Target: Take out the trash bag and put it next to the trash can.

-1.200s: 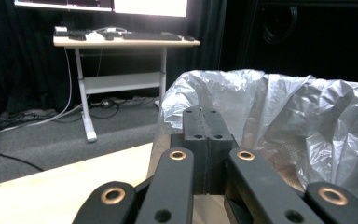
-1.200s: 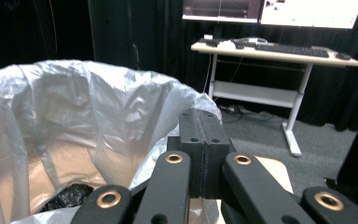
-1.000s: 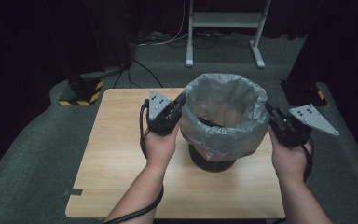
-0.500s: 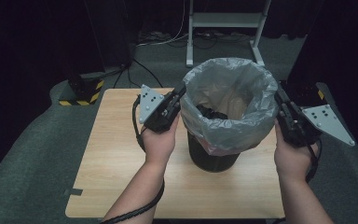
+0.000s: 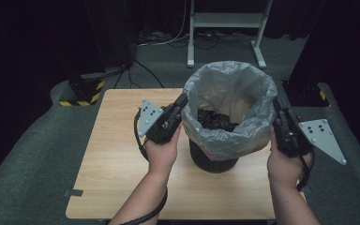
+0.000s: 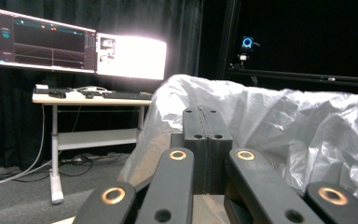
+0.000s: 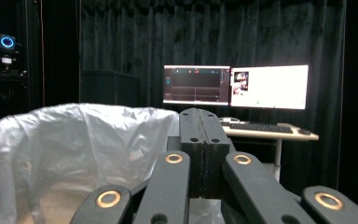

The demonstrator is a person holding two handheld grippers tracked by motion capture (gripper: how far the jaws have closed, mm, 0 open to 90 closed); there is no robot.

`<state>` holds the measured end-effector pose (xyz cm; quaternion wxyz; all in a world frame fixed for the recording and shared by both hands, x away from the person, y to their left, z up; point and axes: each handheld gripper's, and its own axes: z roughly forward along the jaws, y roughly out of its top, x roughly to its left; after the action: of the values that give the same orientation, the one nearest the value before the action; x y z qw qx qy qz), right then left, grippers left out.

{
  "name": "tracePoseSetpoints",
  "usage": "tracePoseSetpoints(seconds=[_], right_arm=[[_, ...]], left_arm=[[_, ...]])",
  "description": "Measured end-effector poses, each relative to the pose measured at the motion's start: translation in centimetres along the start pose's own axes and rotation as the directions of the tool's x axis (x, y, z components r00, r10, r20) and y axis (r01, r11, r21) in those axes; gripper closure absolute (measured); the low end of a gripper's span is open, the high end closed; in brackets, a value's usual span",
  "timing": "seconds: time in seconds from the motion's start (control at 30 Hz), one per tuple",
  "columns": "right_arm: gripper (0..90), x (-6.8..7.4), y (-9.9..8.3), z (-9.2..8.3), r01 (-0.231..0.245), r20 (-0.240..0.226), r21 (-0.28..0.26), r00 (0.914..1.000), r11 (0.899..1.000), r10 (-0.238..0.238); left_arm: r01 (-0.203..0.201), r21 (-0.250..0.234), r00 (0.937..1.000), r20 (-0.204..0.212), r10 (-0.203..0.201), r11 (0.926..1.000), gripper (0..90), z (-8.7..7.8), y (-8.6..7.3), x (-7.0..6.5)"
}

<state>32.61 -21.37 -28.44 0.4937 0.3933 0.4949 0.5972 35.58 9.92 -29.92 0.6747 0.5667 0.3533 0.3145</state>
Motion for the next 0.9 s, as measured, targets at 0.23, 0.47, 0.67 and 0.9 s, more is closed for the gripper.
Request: tracePoseSetpoints(seconds=[0.23,0.47,0.67,0.9], right_arm=[[90.0,3.9,3.8,0.5,0.052,-0.081,-0.041,0.9952,0.998,-0.055],[90.0,8.9,4.7,0.3,0.040,-0.228,-0.023,0.9726,0.999,-0.044],[90.0,12.7,1.8,0.5,0.111,-0.305,0.060,0.9482,0.992,-0.087],[90.0,15.5,-1.9,0.4,0.193,-0.381,0.142,0.9158,0.971,-0.126]], left_arm=[[0.001,-0.003,0.9996,0.027,-0.001,1.0000,90.0,-0.1,0.7,-0.2],[0.015,0.020,0.9989,0.045,-0.016,0.9997,90.0,-0.5,0.5,0.4],[0.023,0.030,0.9977,0.064,-0.024,0.9993,90.0,-1.2,0.6,0.7],[0.038,0.087,0.9901,0.131,-0.050,0.9954,90.0,-1.2,0.4,1.3]])
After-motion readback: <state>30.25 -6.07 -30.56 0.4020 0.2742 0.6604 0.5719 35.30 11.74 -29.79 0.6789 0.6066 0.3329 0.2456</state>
